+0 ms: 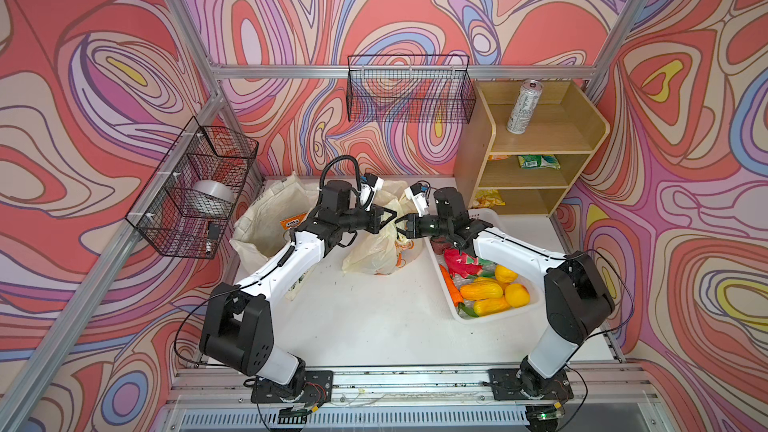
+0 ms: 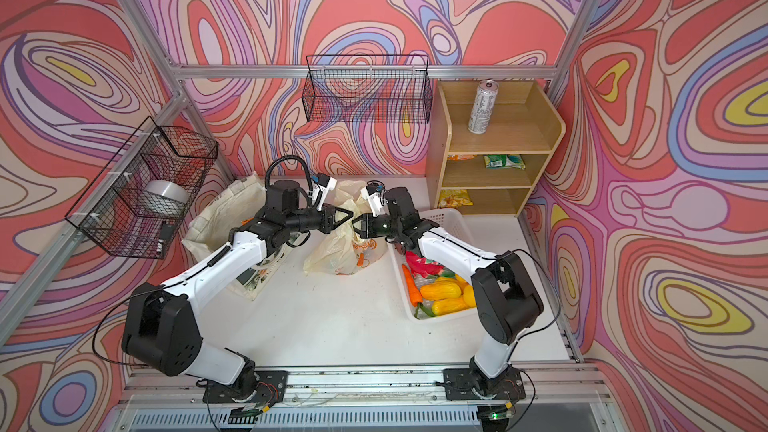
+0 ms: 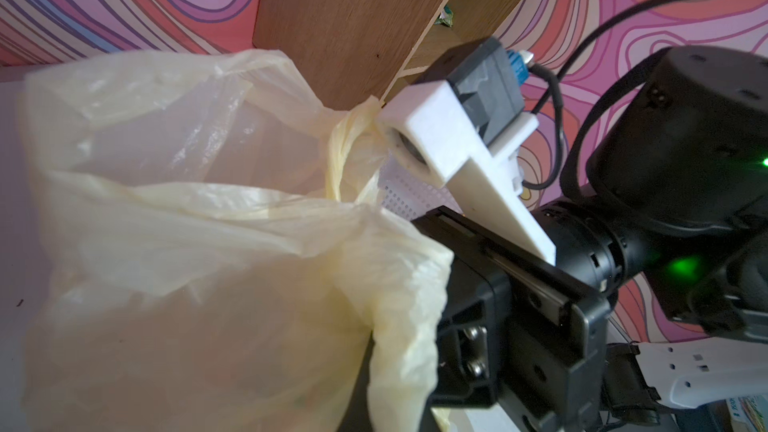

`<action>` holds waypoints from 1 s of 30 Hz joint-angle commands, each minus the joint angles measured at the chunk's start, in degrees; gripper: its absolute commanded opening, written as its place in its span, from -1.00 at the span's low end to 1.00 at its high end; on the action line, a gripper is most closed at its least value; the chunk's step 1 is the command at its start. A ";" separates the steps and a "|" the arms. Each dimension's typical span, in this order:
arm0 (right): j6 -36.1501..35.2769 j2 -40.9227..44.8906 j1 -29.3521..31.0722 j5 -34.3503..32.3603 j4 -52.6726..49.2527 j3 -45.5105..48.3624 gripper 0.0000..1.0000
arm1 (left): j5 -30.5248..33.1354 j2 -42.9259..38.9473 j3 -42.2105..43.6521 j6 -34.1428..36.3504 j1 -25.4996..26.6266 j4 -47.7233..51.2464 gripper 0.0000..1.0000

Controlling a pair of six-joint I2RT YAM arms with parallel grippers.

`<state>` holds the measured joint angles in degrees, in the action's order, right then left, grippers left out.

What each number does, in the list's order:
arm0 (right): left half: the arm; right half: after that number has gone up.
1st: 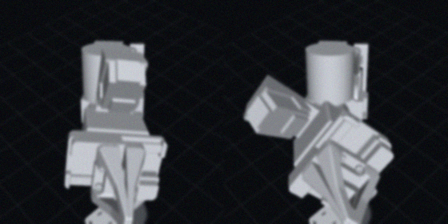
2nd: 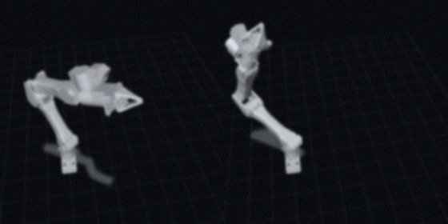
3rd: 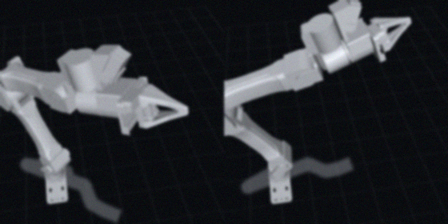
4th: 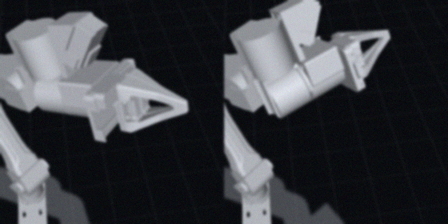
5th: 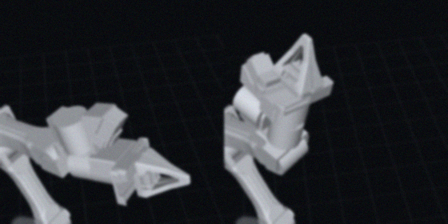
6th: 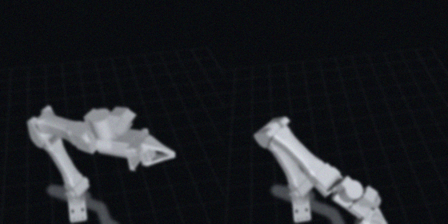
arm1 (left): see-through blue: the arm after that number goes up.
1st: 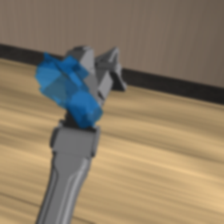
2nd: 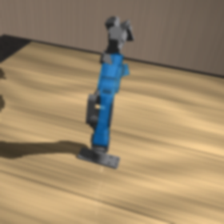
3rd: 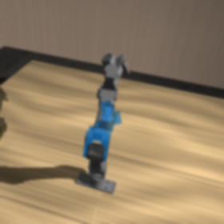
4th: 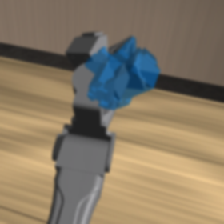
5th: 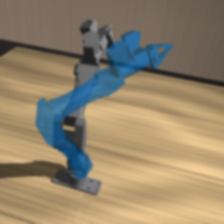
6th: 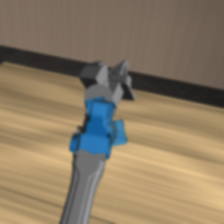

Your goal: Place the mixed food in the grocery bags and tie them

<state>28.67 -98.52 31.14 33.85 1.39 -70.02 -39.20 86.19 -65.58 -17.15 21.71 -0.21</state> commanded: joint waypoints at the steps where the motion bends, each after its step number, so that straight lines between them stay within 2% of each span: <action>1: 0.74 5.79 -1.98 -0.30 -2.61 2.87 0.09 | 4.67 -4.44 3.08 -0.83 0.52 -6.13 -1.00; 5: 2.73 13.73 -3.83 -0.68 -9.06 3.16 0.28 | 7.52 -9.13 6.64 0.60 0.85 -7.69 -1.00; 9: 10.93 15.02 -3.89 2.27 -11.91 0.01 0.35 | 9.13 -11.62 9.92 1.06 1.04 -10.53 -1.00; 14: 24.91 14.27 -3.06 6.47 -1.17 1.75 0.38 | 9.27 -12.28 10.92 1.14 1.37 -11.94 -1.00; 30: 40.48 4.61 -1.60 6.41 17.94 1.61 0.39 | 6.37 -11.94 10.83 1.59 3.17 -11.55 -1.00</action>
<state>64.31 -92.55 29.45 39.53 12.38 -68.99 -31.09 74.67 -54.96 -16.51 24.27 -9.67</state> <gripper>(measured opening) 0.697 0.051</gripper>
